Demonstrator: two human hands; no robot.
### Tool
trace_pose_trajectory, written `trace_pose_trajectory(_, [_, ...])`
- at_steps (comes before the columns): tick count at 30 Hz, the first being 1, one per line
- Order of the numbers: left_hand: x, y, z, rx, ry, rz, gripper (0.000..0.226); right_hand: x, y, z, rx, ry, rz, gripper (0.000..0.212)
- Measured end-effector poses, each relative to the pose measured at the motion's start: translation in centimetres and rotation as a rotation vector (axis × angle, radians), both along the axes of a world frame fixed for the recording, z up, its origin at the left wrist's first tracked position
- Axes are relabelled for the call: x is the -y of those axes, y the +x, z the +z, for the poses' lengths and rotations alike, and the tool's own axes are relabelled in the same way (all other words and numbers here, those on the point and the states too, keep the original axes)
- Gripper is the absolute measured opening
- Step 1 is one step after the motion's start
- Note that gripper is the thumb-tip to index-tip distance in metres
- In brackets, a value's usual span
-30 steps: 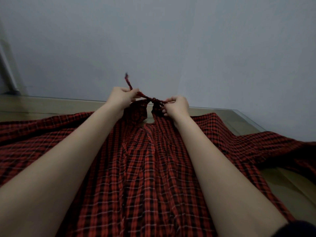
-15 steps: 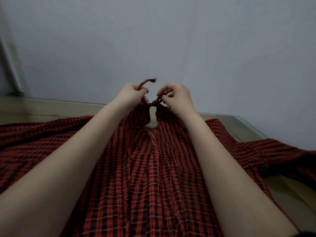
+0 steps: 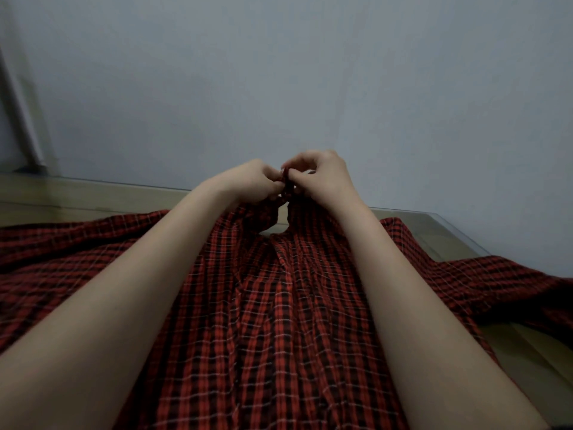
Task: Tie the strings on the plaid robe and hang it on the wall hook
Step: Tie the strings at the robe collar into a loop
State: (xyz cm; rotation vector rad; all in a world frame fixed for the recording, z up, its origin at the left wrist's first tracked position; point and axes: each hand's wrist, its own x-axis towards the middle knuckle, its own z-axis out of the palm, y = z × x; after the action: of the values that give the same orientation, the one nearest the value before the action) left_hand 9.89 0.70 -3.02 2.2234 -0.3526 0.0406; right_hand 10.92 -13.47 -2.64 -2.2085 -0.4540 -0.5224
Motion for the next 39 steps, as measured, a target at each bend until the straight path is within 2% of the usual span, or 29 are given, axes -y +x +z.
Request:
trace_pose_trajectory(4, [-0.1, 0.2, -0.1, -0.069, -0.098, 0.000, 0.024, 0.4, -0.1, 0.1, -0.149, -0.067, -0.067, 0.015])
trace_pose_trajectory(9, [-0.6, 0.4, 0.5, -0.144, -0.303, 0.023, 0.007, 0.3, 0.0, -0.2, -0.092, -0.071, -0.168, 0.027])
trace_pose_trajectory(13, [-0.5, 0.3, 0.9, -0.200, -0.356, -0.019, 0.025, 0.3, 0.1, -0.2, -0.117, -0.003, -0.206, 0.027])
trace_pose_trajectory(19, [1.3, -0.7, 0.9, -0.045, -0.269, 0.045, 0.010, 0.2, 0.2, 0.2, -0.033, -0.031, -0.330, 0.028])
trace_pose_trajectory(23, [1.7, -0.2, -0.1, -0.002, -0.323, 0.092, 0.026, 0.2, -0.1, 0.4, -0.047, -0.017, -0.360, 0.038])
trace_pose_trajectory(28, [1.7, 0.2, -0.8, 0.025, -0.378, 0.132, 0.010, 0.5, -0.5, 0.9, -0.176, 0.024, -0.261, 0.032])
trace_pose_trajectory(31, [1.4, 0.4, -0.9, 0.011, -0.409, 0.153, 0.016, 1.0, -0.8, 1.1, -0.323, 0.150, -0.087, 0.016])
trace_pose_trajectory(33, [1.2, 0.5, -1.0, 0.004, -0.410, 0.172, 0.018, 1.4, -0.9, 1.2, -0.372, 0.191, -0.010, 0.014])
trace_pose_trajectory(36, [1.0, 0.8, -1.2, 0.026, -0.411, 0.217, 0.012, 1.5, -0.9, 1.0, -0.357, 0.118, 0.007, 0.006])
trace_pose_trajectory(39, [0.9, 0.9, -1.2, 0.022, -0.471, 0.241, 0.007, 1.2, -0.7, 0.8, -0.307, 0.048, -0.016, 0.013])
